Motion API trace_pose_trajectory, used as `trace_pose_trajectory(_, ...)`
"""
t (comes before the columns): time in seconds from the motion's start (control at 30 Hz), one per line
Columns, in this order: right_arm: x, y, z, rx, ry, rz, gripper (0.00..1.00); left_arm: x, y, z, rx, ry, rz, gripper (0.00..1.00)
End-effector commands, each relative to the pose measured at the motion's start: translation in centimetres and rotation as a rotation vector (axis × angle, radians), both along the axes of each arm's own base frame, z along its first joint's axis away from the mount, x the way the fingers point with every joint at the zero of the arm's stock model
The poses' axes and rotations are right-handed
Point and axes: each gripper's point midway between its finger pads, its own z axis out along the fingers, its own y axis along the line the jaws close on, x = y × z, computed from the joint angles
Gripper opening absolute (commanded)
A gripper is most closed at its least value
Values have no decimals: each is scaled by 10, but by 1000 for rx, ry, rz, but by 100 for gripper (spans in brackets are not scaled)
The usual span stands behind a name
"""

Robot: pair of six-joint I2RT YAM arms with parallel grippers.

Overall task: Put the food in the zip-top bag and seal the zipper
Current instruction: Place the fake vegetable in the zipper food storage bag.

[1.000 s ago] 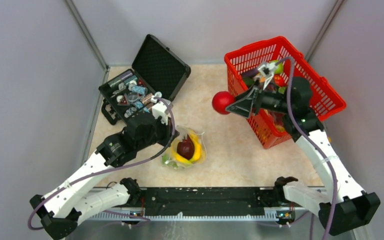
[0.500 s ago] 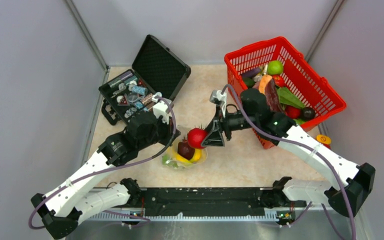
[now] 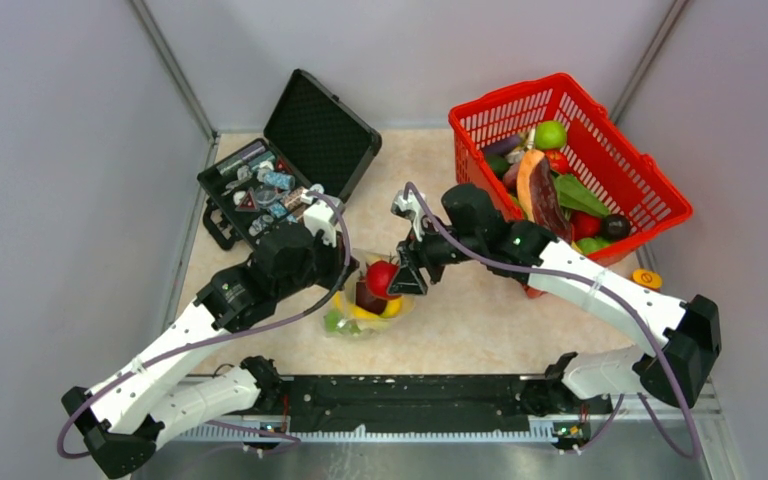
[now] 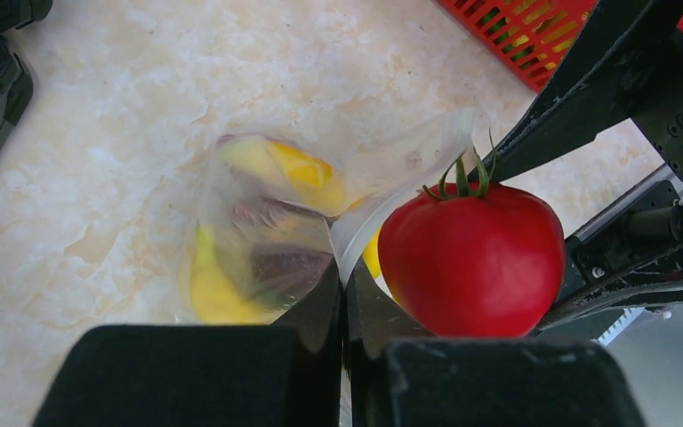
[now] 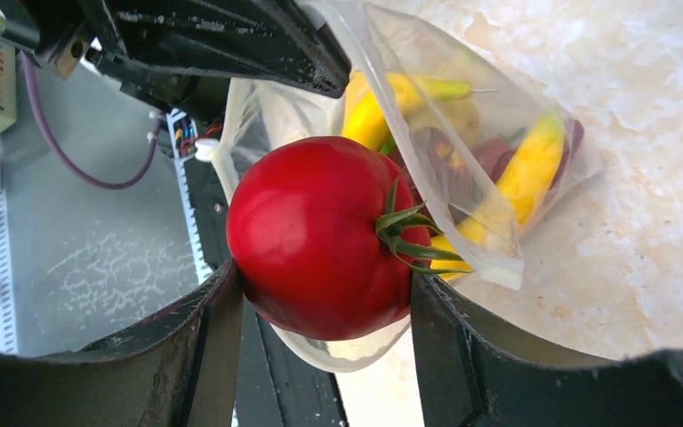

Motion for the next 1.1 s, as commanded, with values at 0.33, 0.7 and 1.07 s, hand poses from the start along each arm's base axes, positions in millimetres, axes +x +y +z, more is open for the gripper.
trace_pose_trajectory(0.33, 6, 26, 42, 180, -33, -3, 72, 8, 2, 24, -60, -62, 45, 0)
trace_pose_trajectory(0.7, 19, 13, 56, 205, -107, -116, 74, 12, 3, 27, -66, -70, 72, 0)
trace_pose_trajectory(1.07, 15, -44, 23, 103, -20, -393, 69, 17, 2, 27, -77, -81, 90, 0)
